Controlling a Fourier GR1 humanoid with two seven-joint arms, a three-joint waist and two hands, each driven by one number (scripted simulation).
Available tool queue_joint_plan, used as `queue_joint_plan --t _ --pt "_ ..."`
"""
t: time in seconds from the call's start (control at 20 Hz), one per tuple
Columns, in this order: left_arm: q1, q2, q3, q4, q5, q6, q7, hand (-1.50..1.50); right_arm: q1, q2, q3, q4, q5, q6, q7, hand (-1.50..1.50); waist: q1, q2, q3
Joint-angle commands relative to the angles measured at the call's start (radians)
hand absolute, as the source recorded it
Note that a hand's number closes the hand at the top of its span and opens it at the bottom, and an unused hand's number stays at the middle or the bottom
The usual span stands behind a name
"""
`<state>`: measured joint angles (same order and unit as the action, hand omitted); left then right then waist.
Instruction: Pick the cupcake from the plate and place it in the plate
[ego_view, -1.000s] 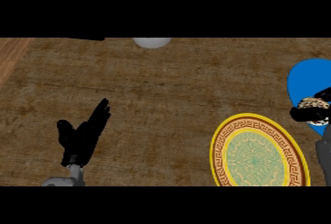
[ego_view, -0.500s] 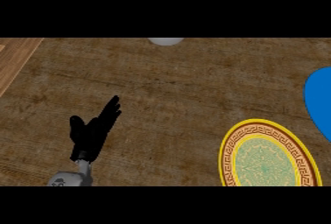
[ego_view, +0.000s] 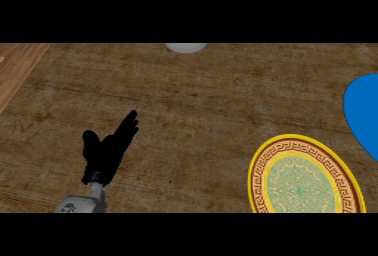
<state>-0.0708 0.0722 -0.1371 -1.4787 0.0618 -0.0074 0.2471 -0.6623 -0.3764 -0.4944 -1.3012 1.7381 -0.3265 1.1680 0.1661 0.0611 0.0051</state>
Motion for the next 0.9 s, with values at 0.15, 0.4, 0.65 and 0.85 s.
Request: queue_joint_plan --t 0.15,0.4,0.65,0.85 --pt "0.013 -0.001 0.012 0.025 -0.001 0.012 0.007 0.00 0.003 0.067 -0.101 0.069 0.258 -0.220 0.269 1.50 -0.048 -0.008 -0.001" --pt "0.014 -0.008 0.027 0.015 0.003 0.034 0.031 0.00 0.015 0.110 -0.195 0.109 0.337 -0.329 0.265 1.50 -0.081 -0.021 0.001" --pt "0.058 0.019 0.053 0.010 0.020 0.018 0.017 0.00 0.010 0.127 -0.293 0.156 0.386 -0.415 0.246 1.50 -0.096 -0.032 0.000" --pt "0.061 0.012 0.059 0.030 0.012 0.026 -0.016 0.00 0.005 0.143 -0.365 0.191 0.398 -0.492 0.219 1.50 -0.110 -0.035 -0.001"
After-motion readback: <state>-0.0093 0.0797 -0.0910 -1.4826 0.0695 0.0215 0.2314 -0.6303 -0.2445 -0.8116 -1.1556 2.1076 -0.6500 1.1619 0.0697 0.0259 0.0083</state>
